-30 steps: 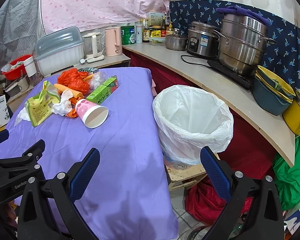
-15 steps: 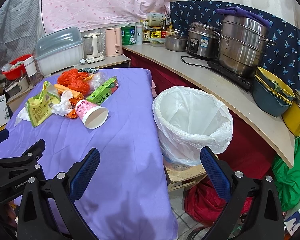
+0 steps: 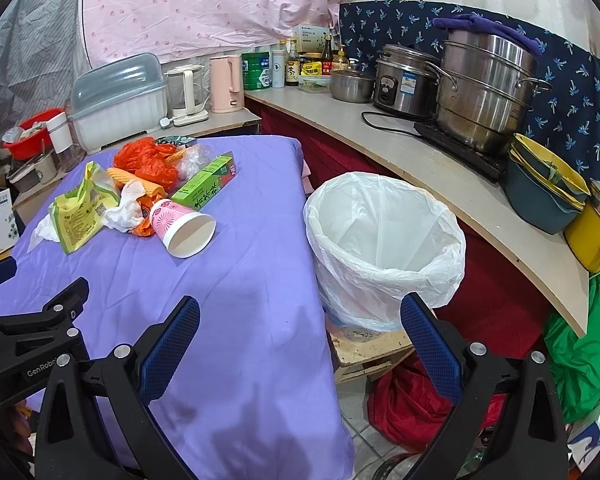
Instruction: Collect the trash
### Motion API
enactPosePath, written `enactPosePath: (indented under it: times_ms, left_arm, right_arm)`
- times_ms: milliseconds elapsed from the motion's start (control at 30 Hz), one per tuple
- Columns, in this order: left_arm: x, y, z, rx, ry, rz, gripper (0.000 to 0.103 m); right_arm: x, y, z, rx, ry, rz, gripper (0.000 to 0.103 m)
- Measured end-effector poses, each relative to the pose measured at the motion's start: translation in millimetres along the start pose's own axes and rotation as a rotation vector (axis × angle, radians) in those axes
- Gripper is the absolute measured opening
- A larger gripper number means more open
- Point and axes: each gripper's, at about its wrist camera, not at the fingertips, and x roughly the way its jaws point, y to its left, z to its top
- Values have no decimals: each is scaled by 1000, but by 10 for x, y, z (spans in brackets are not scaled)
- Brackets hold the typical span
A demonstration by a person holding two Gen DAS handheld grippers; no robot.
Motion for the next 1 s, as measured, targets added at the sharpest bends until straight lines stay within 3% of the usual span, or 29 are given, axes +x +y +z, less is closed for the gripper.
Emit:
enactPosePath:
  times_ms: [467, 1000]
  left_arm:
    - [22, 22, 15, -11, 14, -4, 96]
    - [541, 460, 91, -99, 72, 2, 96]
  right_arm:
    - [10, -3, 25, -1, 6, 0, 96]
    - [538, 238, 84, 0, 52, 3, 96]
